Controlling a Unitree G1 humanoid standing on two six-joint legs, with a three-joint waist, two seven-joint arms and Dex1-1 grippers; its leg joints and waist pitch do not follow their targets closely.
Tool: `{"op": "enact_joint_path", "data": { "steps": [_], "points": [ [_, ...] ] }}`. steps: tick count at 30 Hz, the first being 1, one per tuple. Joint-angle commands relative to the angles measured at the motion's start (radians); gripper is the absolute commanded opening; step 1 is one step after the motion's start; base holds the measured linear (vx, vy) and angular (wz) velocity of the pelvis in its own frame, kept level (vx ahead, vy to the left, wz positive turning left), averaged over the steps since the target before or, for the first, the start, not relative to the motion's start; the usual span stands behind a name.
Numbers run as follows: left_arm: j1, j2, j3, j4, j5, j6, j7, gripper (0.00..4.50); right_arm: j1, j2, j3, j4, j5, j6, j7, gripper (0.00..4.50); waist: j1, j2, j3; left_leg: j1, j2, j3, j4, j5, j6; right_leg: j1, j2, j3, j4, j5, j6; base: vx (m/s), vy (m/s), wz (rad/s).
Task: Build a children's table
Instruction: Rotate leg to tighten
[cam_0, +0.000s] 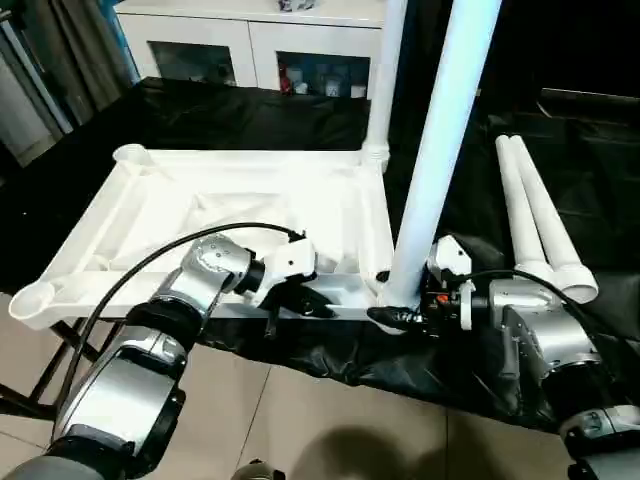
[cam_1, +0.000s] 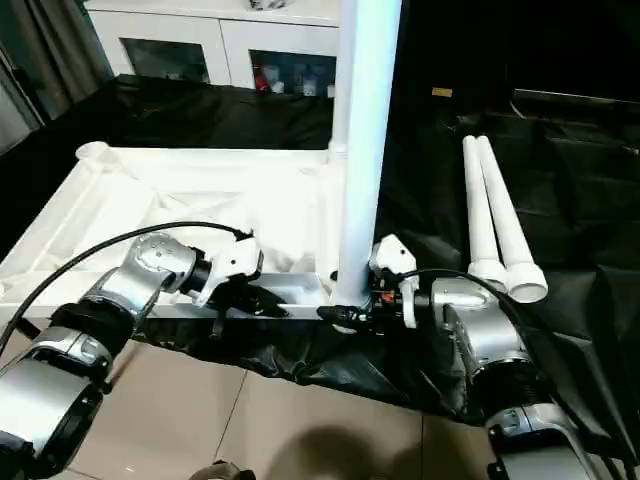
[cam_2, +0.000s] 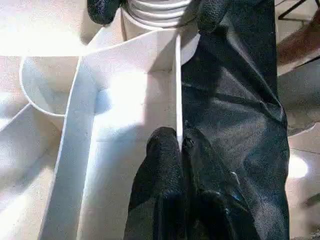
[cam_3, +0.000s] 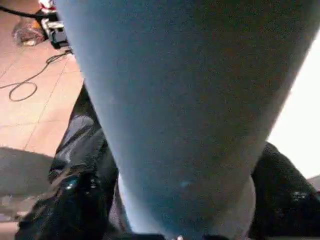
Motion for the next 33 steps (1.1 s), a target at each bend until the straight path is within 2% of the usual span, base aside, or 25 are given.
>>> {"op": "enact_joint_path", "data": {
  "steps": [1, 5, 7, 9, 11, 12, 13, 15, 16, 17, 18, 19, 21, 22, 23, 24, 27, 28, 30, 31, 33],
  "points": [
    [0.005, -0.022, -0.039, -0.020, 0.006, -0.010, -0.026, 0.00, 0.007, 0.017, 0.039, -0.025, -0.009, 0.013, 0.008, 3.10, 0.001, -0.014, -0.073, 0.014, 0.053, -0.018, -0.066, -0.171, 0.103, 0.059, -0.078, 0.060, -0.075, -0.190, -0.218, 0.000, 0.000, 0.00],
    [0.007, -0.034, -0.024, -0.018, 0.002, 0.016, 0.010, 0.00, 0.025, 0.049, 0.011, -0.029, -0.003, 0.022, -0.073, 2.83, 0.002, -0.012, -0.071, 0.015, 0.053, -0.018, -0.068, -0.179, 0.096, 0.057, -0.079, 0.060, -0.078, -0.210, -0.212, 0.000, 0.000, 0.00],
    [-0.011, -0.062, -0.001, -0.004, 0.009, 0.064, 0.112, 0.00, 0.032, 0.099, -0.027, -0.019, -0.010, 0.026, -0.212, 2.77, 0.000, -0.014, -0.066, 0.019, 0.052, -0.017, -0.071, -0.215, 0.078, 0.054, -0.079, 0.060, -0.088, -0.278, -0.199, 0.000, 0.000, 0.00],
    [-0.019, -0.072, 0.005, 0.004, 0.010, 0.077, 0.147, 0.00, 0.030, 0.116, -0.038, -0.008, -0.020, 0.021, -0.267, 2.76, -0.004, -0.012, -0.062, 0.024, 0.052, -0.019, -0.076, -0.245, 0.057, 0.050, -0.081, 0.059, -0.095, -0.340, -0.185, 0.000, 0.000, 0.00],
    [-0.045, -0.109, 0.027, 0.030, 0.013, 0.117, 0.258, 0.00, 0.017, 0.172, -0.077, 0.037, -0.047, 0.012, -0.452, 2.75, -0.013, -0.016, -0.060, 0.029, 0.046, -0.022, -0.078, -0.273, 0.032, 0.049, -0.081, 0.057, -0.107, -0.424, -0.154, 0.000, 0.000, 0.00],
    [-0.061, -0.135, 0.039, 0.045, 0.010, 0.135, 0.316, 0.00, 0.005, 0.211, -0.105, 0.067, -0.051, 0.012, -0.561, 2.75, -0.017, -0.014, -0.057, 0.028, 0.046, -0.021, -0.078, -0.276, 0.025, 0.045, -0.082, 0.059, -0.108, -0.440, -0.148, 0.000, 0.000, 0.00],
    [-0.070, -0.156, 0.047, 0.051, 0.006, 0.148, 0.348, 0.00, -0.004, 0.238, -0.125, 0.087, -0.055, 0.010, -0.643, 2.75, -0.027, -0.014, -0.056, 0.032, 0.043, -0.026, -0.080, -0.301, 0.008, 0.045, -0.083, 0.055, -0.112, -0.481, -0.141, 0.000, 0.000, 0.00],
    [-0.080, -0.182, 0.050, 0.058, 0.011, 0.156, 0.403, 0.00, -0.019, 0.267, -0.136, 0.115, -0.070, 0.008, -0.735, 2.74, -0.031, -0.016, -0.056, 0.029, 0.038, -0.026, -0.080, -0.297, 0.014, 0.047, -0.081, 0.053, -0.120, -0.504, -0.117, 0.000, 0.000, 0.00],
    [-0.084, -0.195, 0.048, 0.062, 0.018, 0.157, 0.435, 0.00, -0.026, 0.281, -0.138, 0.128, -0.078, 0.004, -0.770, 2.74, -0.031, -0.015, -0.058, 0.031, 0.039, -0.024, -0.078, -0.291, 0.024, 0.045, -0.081, 0.055, -0.121, -0.491, -0.116, 0.000, 0.000, 0.00],
    [-0.086, -0.208, 0.047, 0.065, 0.021, 0.161, 0.454, 0.00, -0.036, 0.297, -0.146, 0.142, -0.083, -0.001, -0.818, 2.74, -0.030, -0.015, -0.060, 0.029, 0.039, -0.024, -0.079, -0.272, 0.032, 0.048, -0.081, 0.056, -0.119, -0.460, -0.122, 0.000, 0.000, 0.00],
    [-0.089, -0.221, 0.043, 0.067, 0.029, 0.162, 0.488, 0.00, -0.048, 0.316, -0.154, 0.156, -0.085, -0.011, -0.856, 2.74, -0.029, -0.005, -0.061, 0.029, 0.040, -0.024, -0.080, -0.267, 0.034, 0.048, -0.080, 0.057, -0.117, -0.440, -0.125, 0.000, 0.000, 0.00],
    [-0.091, -0.233, 0.040, 0.068, 0.034, 0.163, 0.503, 0.00, -0.059, 0.328, -0.154, 0.166, -0.100, -0.037, -0.886, 2.74, -0.031, -0.011, -0.063, 0.027, 0.041, -0.023, -0.081, -0.254, 0.036, 0.049, -0.078, 0.058, -0.111, -0.383, -0.138, 0.000, 0.000, 0.00],
    [-0.092, -0.243, 0.035, 0.066, 0.042, 0.158, 0.517, 0.00, -0.068, 0.340, -0.151, 0.173, -0.110, -0.081, -0.893, 2.74, -0.029, -0.008, -0.065, 0.027, 0.042, -0.022, -0.080, -0.249, 0.040, 0.049, -0.078, 0.059, -0.109, -0.354, -0.148, 0.000, 0.000, 0.00],
    [-0.090, -0.242, 0.029, 0.067, 0.048, 0.145, 0.507, 0.00, -0.072, 0.345, -0.157, 0.178, -0.108, -0.100, -0.884, 3.30, -0.027, -0.010, -0.066, 0.026, 0.042, -0.020, -0.078, -0.238, 0.053, 0.052, -0.078, 0.061, -0.105, -0.314, -0.161, 0.000, 0.000, 0.00],
    [-0.090, -0.241, 0.028, 0.067, 0.049, 0.143, 0.504, 0.00, -0.072, 0.345, -0.157, 0.178, -0.108, -0.101, -0.882, 3.44, -0.027, -0.010, -0.066, 0.026, 0.042, -0.020, -0.078, -0.238, 0.053, 0.052, -0.078, 0.061, -0.105, -0.314, -0.161, 0.000, 0.000, 0.00],
    [-0.089, -0.239, 0.025, 0.066, 0.050, 0.138, 0.496, 0.00, -0.073, 0.345, -0.159, 0.177, -0.107, -0.104, -0.878, 3.44, -0.027, -0.010, -0.068, 0.021, 0.042, -0.022, -0.078, -0.219, 0.061, 0.057, -0.078, 0.061, -0.098, -0.279, -0.170, 0.000, 0.000, 0.00],
    [-0.071, -0.206, 0.007, 0.056, 0.052, 0.075, 0.430, 0.00, -0.063, 0.295, -0.138, 0.169, -0.106, -0.130, -0.793, 3.61, -0.025, -0.012, -0.074, 0.017, 0.043, -0.020, -0.074, -0.178, 0.086, 0.062, -0.077, 0.061, -0.087, -0.191, -0.193, 0.000, 0.000, 0.00],
    [-0.066, -0.196, 0.001, 0.052, 0.054, 0.058, 0.408, 0.00, -0.059, 0.282, -0.138, 0.164, -0.094, -0.129, -0.757, 3.87, -0.025, -0.012, -0.076, 0.014, 0.044, -0.020, -0.071, -0.153, 0.099, 0.063, -0.077, 0.061, -0.079, -0.141, -0.205, 0.000, 0.000, 0.00],
    [-0.056, -0.178, -0.004, 0.046, 0.048, 0.038, 0.366, 0.00, -0.051, 0.257, -0.135, 0.157, -0.085, -0.132, -0.698, 3.92, -0.024, -0.011, -0.080, 0.011, 0.045, -0.019, -0.066, -0.119, 0.125, 0.063, -0.076, 0.060, -0.069, -0.073, -0.226, 0.000, 0.000, 0.00],
    [-0.050, -0.167, -0.004, 0.042, 0.045, 0.027, 0.338, 0.00, -0.047, 0.238, -0.130, 0.155, -0.085, -0.138, -0.660, 3.92, -0.022, -0.012, -0.078, 0.008, 0.044, -0.017, -0.064, -0.118, 0.140, 0.065, -0.075, 0.058, -0.068, -0.059, -0.235, 0.000, 0.000, 0.00],
    [-0.039, -0.144, -0.004, 0.035, 0.035, 0.012, 0.278, 0.00, -0.037, 0.199, -0.118, 0.141, -0.076, -0.138, -0.571, 4.09, -0.016, -0.012, -0.078, 0.011, 0.048, -0.015, -0.063, -0.129, 0.148, 0.065, -0.076, 0.058, -0.068, -0.063, -0.237, 0.000, 0.000, 0.00]
  ]
}}
